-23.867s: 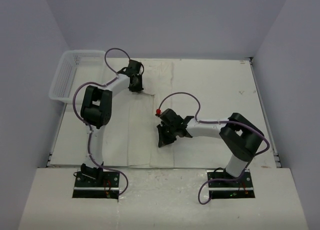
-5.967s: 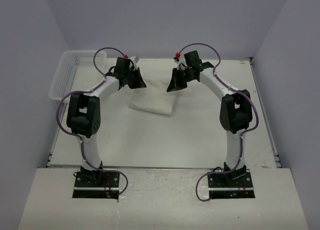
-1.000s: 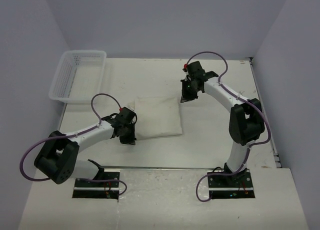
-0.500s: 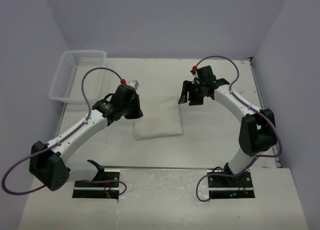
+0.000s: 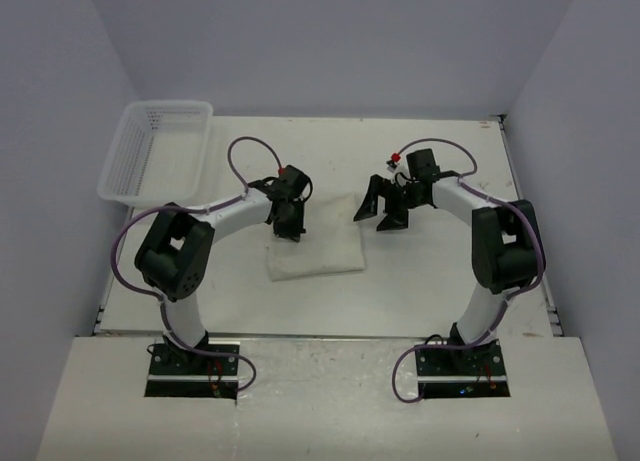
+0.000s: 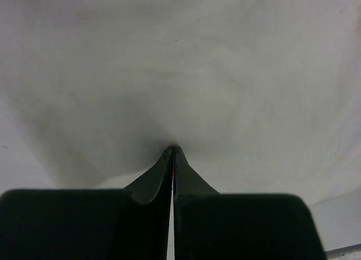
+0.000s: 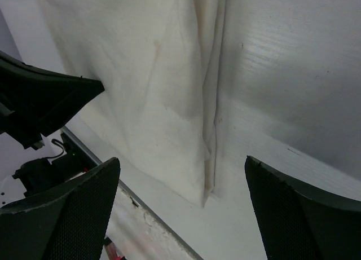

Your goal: Fold and stack the t-shirts

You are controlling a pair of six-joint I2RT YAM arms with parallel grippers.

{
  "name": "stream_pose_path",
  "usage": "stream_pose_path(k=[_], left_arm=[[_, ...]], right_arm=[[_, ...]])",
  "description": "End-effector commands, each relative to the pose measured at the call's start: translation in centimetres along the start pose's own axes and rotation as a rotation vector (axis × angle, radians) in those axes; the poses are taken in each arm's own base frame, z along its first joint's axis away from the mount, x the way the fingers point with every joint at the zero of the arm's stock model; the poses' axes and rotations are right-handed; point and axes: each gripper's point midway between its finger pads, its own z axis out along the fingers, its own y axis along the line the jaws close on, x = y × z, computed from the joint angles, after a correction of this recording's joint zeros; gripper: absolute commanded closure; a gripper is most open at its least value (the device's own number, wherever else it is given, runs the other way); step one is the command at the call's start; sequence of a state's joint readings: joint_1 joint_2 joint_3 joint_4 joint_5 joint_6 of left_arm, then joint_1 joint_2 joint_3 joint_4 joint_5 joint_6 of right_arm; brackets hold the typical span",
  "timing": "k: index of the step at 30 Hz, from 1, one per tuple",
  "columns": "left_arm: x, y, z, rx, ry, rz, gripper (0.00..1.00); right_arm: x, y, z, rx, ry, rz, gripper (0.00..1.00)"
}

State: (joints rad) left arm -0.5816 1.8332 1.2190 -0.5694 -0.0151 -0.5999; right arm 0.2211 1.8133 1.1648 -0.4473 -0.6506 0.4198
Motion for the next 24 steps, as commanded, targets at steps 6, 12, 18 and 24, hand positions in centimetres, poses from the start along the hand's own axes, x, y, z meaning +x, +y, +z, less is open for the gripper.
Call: stream_pose_path(k=[6, 12, 18, 24], left_arm=[[-0.7, 2.1, 0.2, -0.054, -0.041, 0.002, 1.0], [0.2, 3.1, 0.8, -0.052, -0.012, 0.007, 1.0], [0.0, 2.9, 0.9, -0.037, -0.003, 0.022, 1.0], [0.0, 2.8, 1.1, -0.026, 0.004, 0.035, 1.0]], right_arm=[[0.0, -1.7, 1.0, 0.029, 0.034, 0.017, 0.09], [0.3, -3.1, 1.5, 0.093, 0.057, 0.056, 0.08], [0.6, -3.6, 2.2, 0.092, 0.058, 0.079, 0.08], [0.9, -3.5, 2.7, 0.099, 0.071, 0.073, 0.08]])
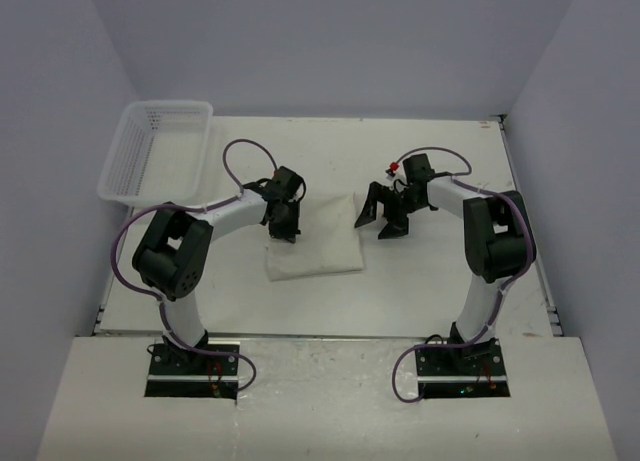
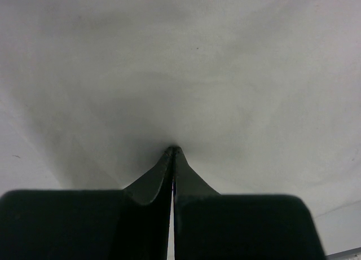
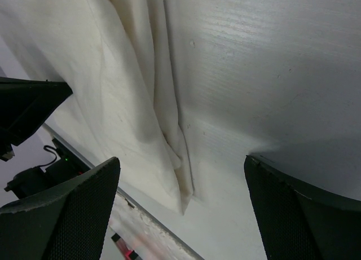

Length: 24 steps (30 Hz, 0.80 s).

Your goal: Fold and stack the t-shirts

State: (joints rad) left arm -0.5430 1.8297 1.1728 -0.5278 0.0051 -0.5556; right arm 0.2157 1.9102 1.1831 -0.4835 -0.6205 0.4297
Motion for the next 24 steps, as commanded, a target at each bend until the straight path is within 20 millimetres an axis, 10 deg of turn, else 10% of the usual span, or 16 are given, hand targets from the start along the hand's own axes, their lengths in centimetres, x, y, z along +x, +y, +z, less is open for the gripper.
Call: stream_pose_path(k=[1, 24], left_arm=[[-0.2, 1.1, 0.4, -0.026, 0.001, 0.026, 1.0], [-0.1, 0.3, -0.5, 0.023, 0.006, 0.034, 1.0]], right_arm=[[0.1, -0.5, 1.2, 0.04, 0.008, -0.015, 0.08], [3.5, 2.9, 7.9, 0.055, 0.105, -0.064, 0.16]])
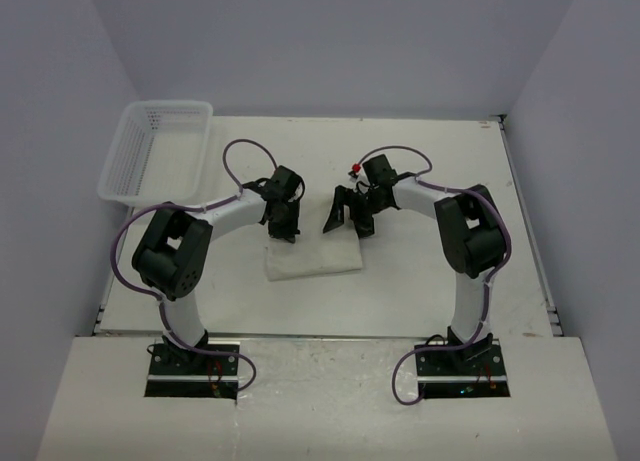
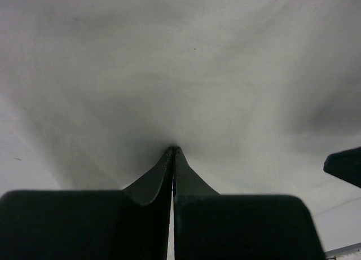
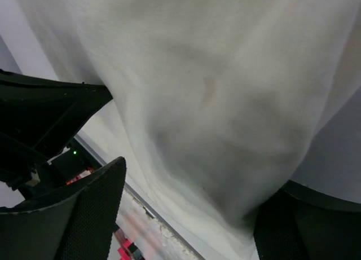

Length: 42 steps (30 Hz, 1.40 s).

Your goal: Fold and stack the t-shirts

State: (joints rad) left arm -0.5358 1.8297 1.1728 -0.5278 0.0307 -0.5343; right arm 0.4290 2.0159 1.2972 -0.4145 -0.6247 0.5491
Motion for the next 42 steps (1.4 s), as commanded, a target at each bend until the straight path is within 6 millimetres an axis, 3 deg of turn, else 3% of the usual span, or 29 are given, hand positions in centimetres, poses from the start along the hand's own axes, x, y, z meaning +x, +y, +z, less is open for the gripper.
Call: stream_pose_path(k=[1, 4, 7, 12, 15, 16, 23, 26, 29, 30, 33, 34, 36, 42], left_arm=[[-0.2, 0.3, -0.5, 0.005, -0.005, 0.019, 1.0], [0.0, 0.4, -0.5, 0.006, -0.005, 0.019, 1.0], [0.1, 0.5, -0.5, 0.005, -0.004, 0.024, 1.0], [0.5, 0.7, -0.3, 0.0, 0.002, 0.027, 1.0], [0.5, 0.8, -0.3, 0.0, -0.004, 0.03, 1.0], [0.3, 0.9, -0.4, -0.007, -0.011, 0.029, 1.0], [-2.1, 1.3, -2.5, -0.046, -0.126, 0.035, 1.0], [-4.0, 0.6, -5.5, -0.021, -0.225, 0.025, 1.0], [-5.1, -0.7, -8.0, 0.03, -0.286, 0.025, 1.0], [-5.5, -1.3, -9.7, 0.063, -0.323, 0.027, 1.0], [-5.8, -3.0, -13.3, 0.144, -0.383, 0.045, 1.0], [-5.6, -3.4, -14.1, 0.167, -0.389, 0.053, 1.0], [-5.2, -3.9, -15.7, 0.188, -0.402, 0.065, 1.0], [-1.7, -5.1, -16.6, 0.251, -0.354, 0.115, 1.0]], right_arm=[[1.5, -3.8, 2.4, 0.109, 0.021, 0.028, 0.21], [1.5, -4.3, 2.4, 0.13, 0.016, 0.03, 0.31], [1.6, -4.7, 2.5, 0.138, 0.004, 0.043, 0.52], [1.5, -5.0, 2.6, 0.155, -0.005, 0.049, 0.69], [1.3, -5.2, 2.2, 0.186, -0.015, 0.039, 0.89], [1.0, -5.1, 2.0, 0.192, -0.02, 0.037, 1.0], [-0.9, -4.3, 0.1, 0.334, -0.057, -0.095, 1.0], [-3.0, -3.9, -1.5, 0.455, -0.128, -0.158, 1.0], [-3.7, -4.2, -2.5, 0.534, -0.141, -0.185, 1.0], [-4.6, -4.0, -3.1, 0.557, -0.166, -0.197, 1.0], [-5.3, -6.1, -4.5, 0.713, -0.167, -0.208, 1.0], [-6.4, -6.5, -5.7, 0.784, -0.194, -0.217, 1.0], [-7.9, -6.9, -6.2, 0.834, -0.214, -0.226, 1.0], [-11.5, -11.5, -10.2, 1.098, -0.22, -0.178, 1.0]])
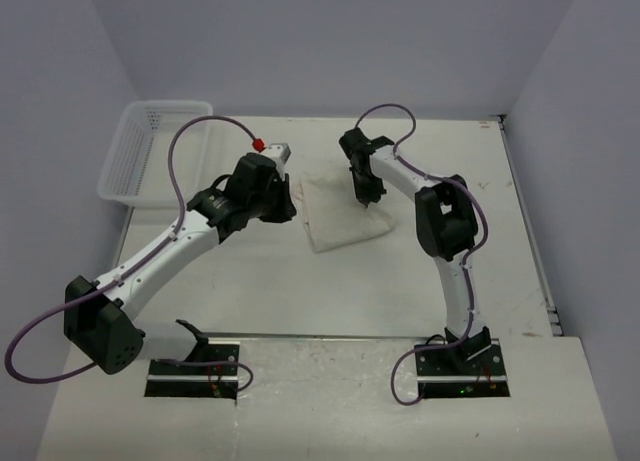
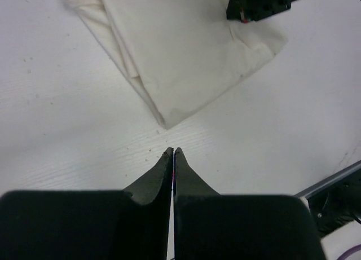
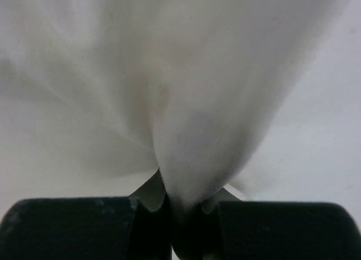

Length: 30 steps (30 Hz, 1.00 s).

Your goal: Fold and stack the t-shirts

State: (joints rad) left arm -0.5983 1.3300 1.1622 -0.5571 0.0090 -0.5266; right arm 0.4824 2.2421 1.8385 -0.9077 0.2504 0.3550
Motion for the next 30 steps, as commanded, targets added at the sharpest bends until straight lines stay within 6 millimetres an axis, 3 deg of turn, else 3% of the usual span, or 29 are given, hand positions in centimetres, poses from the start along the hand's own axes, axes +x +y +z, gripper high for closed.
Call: stream_pose_path(k=[1, 2, 5, 6, 7, 9, 12, 15, 22, 30], left_arm=[[2.2, -0.6, -1.1, 0.036, 0.051, 0.034, 1.0], [2.8, -0.7, -1.1, 0.04, 0.061, 0.041, 1.0], [3.4, -1.1, -1.5, 0.068, 0.072, 0.06, 1.0], [3.6, -1.2, -1.6, 0.074, 0.077, 0.066, 1.0], [3.7, -1.4, -1.7, 0.09, 0.085, 0.076, 1.0], [4.2, -1.3, -1.8, 0.089, 0.098, 0.08, 1.0], [4.6, -1.6, -1.4, 0.112, 0.109, 0.083, 1.0], [5.2, -1.7, -0.9, 0.129, 0.138, 0.091, 1.0], [6.1, -1.4, -0.1, 0.133, 0.175, 0.123, 1.0], [7.1, -1.2, 1.1, 0.127, 0.229, 0.128, 1.0]], right_arm=[[-2.0, -7.4, 0.2, 0.286, 0.002, 0.007, 1.0], [-2.3, -9.1, 0.3, 0.321, 0.014, 0.026, 1.0], [-4.1, -9.2, 0.1, 0.291, -0.016, 0.042, 1.0], [-5.3, -9.2, -1.1, 0.291, -0.04, 0.058, 1.0], [-5.1, -9.5, -1.5, 0.307, -0.023, 0.055, 1.0], [-6.5, -10.0, -2.9, 0.307, -0.076, 0.055, 1.0], [-8.6, -12.4, -4.6, 0.348, -0.132, 0.068, 1.0], [-9.7, -15.4, -3.8, 0.389, -0.128, 0.062, 1.0], [-10.5, -22.7, -0.7, 0.485, -0.122, 0.113, 1.0], [-13.3, -27.6, 0.9, 0.535, -0.184, 0.083, 1.0]])
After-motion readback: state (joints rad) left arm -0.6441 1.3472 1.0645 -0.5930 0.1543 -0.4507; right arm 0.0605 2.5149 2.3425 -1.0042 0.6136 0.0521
